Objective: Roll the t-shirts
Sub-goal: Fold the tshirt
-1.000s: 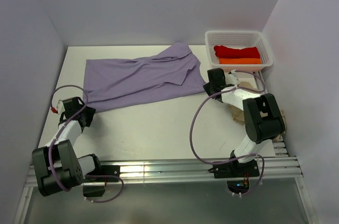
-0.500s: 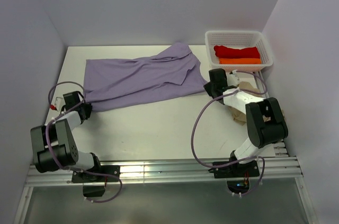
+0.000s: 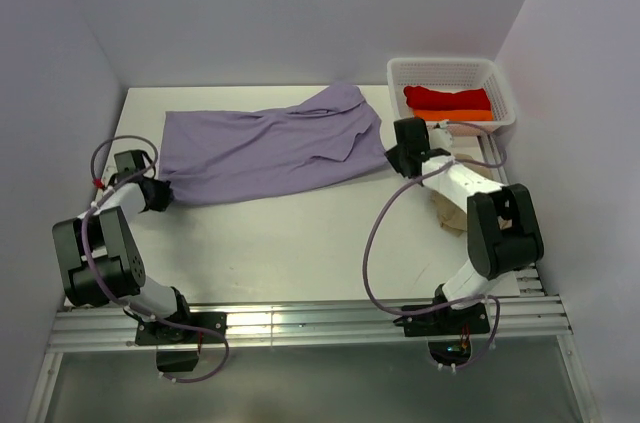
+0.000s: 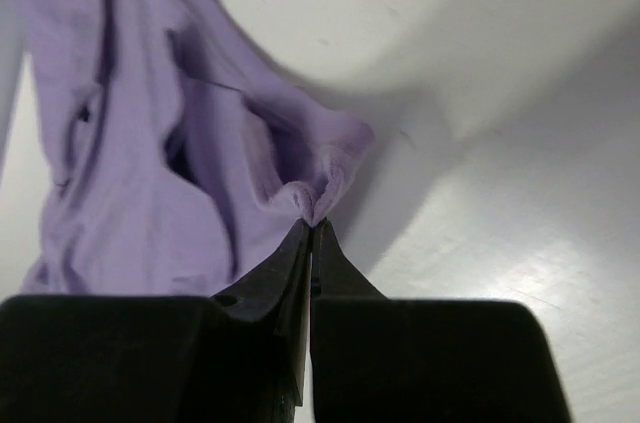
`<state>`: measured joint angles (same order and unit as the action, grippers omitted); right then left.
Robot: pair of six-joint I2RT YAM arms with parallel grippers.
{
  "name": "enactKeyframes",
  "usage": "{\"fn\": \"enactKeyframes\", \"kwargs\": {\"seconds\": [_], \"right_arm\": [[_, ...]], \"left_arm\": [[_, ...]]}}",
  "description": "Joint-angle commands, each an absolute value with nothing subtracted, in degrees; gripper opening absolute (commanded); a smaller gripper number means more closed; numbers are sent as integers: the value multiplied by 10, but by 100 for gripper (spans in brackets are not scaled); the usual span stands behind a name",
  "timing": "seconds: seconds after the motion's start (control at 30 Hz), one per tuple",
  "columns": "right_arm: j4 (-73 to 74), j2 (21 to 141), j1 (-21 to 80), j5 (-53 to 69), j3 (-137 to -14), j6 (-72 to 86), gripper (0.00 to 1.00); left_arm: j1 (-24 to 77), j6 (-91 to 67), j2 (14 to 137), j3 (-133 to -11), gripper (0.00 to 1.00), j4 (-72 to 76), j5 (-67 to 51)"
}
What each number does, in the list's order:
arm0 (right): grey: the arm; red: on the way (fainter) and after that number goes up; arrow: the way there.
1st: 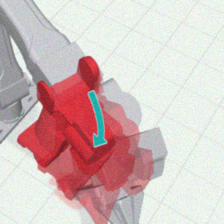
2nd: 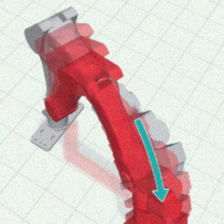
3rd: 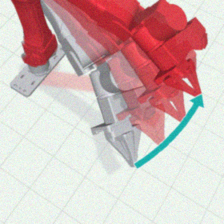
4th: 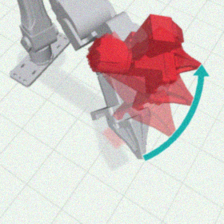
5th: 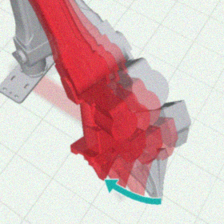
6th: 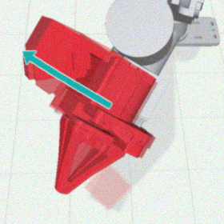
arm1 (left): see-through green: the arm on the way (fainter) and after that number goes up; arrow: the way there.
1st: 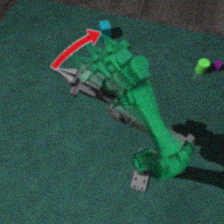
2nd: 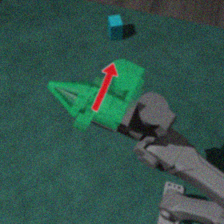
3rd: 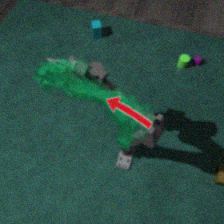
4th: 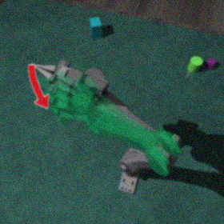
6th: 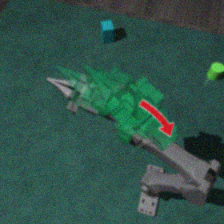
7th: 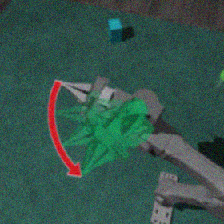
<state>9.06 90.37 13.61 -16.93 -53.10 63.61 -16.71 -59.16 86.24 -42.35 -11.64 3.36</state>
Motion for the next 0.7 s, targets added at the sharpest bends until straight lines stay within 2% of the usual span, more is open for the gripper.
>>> {"fn": "enactKeyframes", "kwargs": {"seconds": [0.0, 0.13, 0.23, 0.33, 0.5, 0.67], "right_arm": [[139, 925, 134, -178, -620, 616, 0], [159, 938, 134, -134, -738, 577, 0], [174, 926, 133, -127, -770, 563, 0], [156, 900, 131, -126, -711, 575, 0], [125, 868, 119, -115, -559, 607, 0], [112, 857, 120, -124, -494, 606, 0]], "left_arm": [[-164, -569, 858, -509, 0, -211, 33], [-166, -560, 834, -590, 0, -281, 40], [-167, -552, 793, -620, 0, -311, 50], [-177, -541, 768, -597, 0, -313, 45], [-182, -530, 732, -473, 0, -271, 36], [-183, -518, 751, -408, 0, -242, 21]]}}
